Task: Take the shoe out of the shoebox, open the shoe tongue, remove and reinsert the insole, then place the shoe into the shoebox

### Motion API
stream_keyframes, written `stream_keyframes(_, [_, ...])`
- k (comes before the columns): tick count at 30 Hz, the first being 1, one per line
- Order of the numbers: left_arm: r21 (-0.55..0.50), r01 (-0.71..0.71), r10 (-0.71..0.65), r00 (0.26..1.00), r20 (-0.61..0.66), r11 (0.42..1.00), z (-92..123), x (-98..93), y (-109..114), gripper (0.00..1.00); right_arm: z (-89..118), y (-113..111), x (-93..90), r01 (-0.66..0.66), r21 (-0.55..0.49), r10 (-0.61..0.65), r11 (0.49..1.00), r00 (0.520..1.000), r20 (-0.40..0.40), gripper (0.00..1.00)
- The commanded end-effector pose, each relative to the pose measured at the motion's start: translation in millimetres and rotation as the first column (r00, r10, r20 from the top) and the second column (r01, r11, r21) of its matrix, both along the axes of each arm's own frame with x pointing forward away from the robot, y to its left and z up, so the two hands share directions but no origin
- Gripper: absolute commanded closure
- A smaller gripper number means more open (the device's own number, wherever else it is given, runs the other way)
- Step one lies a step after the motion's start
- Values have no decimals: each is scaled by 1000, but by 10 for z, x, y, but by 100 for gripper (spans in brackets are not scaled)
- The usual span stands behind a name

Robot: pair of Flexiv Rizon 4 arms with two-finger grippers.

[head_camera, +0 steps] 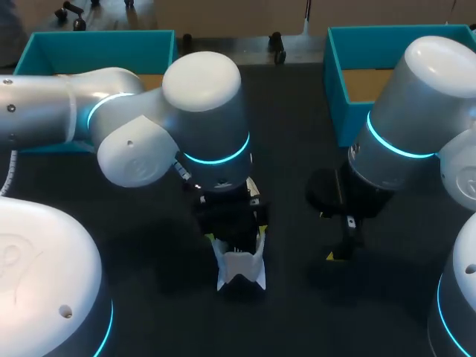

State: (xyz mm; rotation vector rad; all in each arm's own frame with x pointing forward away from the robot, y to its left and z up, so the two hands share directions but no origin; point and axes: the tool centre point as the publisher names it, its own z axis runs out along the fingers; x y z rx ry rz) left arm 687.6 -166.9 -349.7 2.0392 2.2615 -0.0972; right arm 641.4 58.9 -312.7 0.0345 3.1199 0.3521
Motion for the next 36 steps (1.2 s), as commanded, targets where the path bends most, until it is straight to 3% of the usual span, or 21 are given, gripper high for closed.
stream_keyframes(1, [-9, -7, 7, 1000, -2, 1000, -53, 33, 12, 0, -10, -4, -12, 0, 2, 0, 1000, 1000, 2, 0])
stream_keyframes(26, [-19, -37, 36, 998, -47, 999, -62, 263, -17, 0, -10, -4, -12, 0, 2, 0, 1000, 1000, 2, 0])
stream_keyframes(36, [-8, 40, -40, 998, -44, 999, -8, 190, -70, 0, -10, -4, -12, 0, 2, 0, 1000, 1000, 2, 0])
